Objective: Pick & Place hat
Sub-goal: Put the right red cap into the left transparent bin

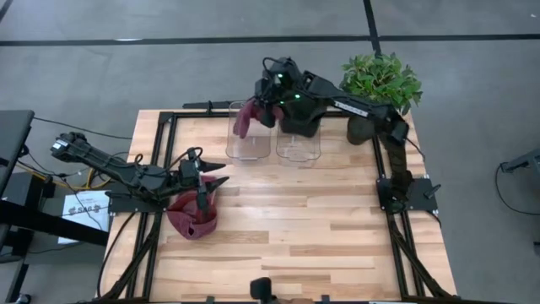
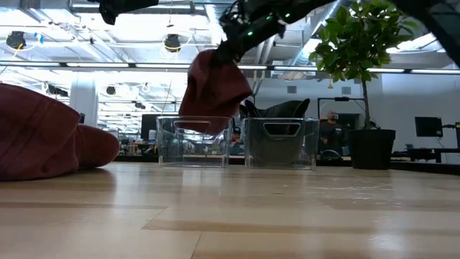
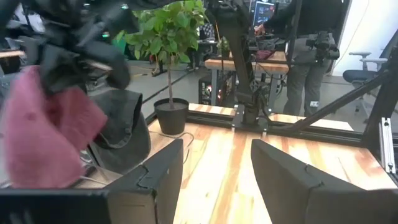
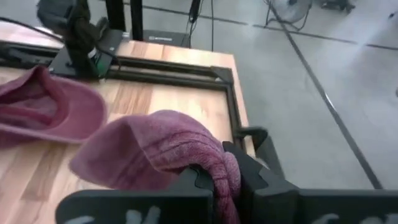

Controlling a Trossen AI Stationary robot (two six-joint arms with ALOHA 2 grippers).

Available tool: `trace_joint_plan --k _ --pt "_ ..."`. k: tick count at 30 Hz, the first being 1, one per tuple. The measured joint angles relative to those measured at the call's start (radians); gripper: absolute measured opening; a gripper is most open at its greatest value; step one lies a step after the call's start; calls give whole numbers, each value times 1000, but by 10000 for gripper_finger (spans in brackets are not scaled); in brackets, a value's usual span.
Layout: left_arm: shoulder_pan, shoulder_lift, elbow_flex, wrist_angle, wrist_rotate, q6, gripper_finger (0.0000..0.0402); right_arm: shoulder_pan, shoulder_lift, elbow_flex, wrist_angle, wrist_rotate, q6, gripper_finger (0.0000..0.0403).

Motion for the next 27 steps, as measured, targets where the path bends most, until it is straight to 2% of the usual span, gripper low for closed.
trace_joint_plan --k 8,12,27 --pt "-2 0 0 -14 0 -30 187 1 143 210 -223 -7 0 5" --pt "-2 0 0 -17 0 -31 187 4 174 277 -284 32 18 7" --pt "-2 0 0 -16 0 -32 187 -106 330 297 -258 37 81 13"
